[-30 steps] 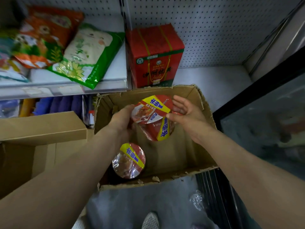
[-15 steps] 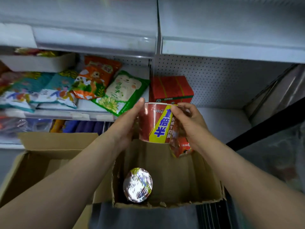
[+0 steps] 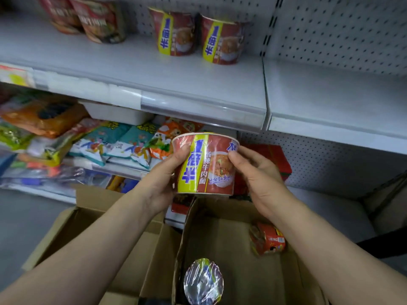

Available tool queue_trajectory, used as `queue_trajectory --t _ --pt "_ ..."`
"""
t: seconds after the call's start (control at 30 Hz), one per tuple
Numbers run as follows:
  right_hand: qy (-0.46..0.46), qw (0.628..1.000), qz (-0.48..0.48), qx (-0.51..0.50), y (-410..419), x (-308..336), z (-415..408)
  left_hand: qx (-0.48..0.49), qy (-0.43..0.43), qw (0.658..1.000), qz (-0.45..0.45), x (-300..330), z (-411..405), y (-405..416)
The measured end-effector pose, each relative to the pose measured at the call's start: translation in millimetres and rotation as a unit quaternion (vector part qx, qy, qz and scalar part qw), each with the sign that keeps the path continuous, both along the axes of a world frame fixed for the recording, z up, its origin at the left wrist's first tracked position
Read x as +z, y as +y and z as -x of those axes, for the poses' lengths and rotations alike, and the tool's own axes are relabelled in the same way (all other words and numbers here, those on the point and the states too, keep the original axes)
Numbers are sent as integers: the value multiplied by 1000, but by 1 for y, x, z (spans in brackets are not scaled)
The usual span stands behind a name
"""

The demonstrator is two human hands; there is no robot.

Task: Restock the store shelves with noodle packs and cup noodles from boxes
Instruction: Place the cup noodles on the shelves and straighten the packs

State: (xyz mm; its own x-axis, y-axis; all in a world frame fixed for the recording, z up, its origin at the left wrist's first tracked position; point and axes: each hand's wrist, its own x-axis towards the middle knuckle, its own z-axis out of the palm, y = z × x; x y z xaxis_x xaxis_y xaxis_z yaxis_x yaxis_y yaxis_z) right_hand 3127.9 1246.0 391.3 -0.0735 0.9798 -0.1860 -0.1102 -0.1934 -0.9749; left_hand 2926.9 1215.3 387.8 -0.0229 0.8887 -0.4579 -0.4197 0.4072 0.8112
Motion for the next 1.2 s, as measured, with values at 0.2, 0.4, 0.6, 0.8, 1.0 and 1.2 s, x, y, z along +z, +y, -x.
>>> queue_trajectory --t 0.2,0.4,0.6,0.8,1.0,1.2 --pt "0 997 7 78 -7 14 38 41 -28 999 -16 7 29 -8" --pt "-5 998 2 69 -6 29 75 43 6 999 -26 21 64 -8" --pt "7 999 -3 48 -5 50 110 10 13 998 -55 47 109 -9" --pt "40 998 -32 37 -1 94 138 -62 59 992 -92 100 150 -5" --pt "31 995 -97 9 17 135 165 -119 132 972 -157 156 181 23" --pt "7 988 -151 -14 46 155 170 -155 169 953 -196 177 187 69"
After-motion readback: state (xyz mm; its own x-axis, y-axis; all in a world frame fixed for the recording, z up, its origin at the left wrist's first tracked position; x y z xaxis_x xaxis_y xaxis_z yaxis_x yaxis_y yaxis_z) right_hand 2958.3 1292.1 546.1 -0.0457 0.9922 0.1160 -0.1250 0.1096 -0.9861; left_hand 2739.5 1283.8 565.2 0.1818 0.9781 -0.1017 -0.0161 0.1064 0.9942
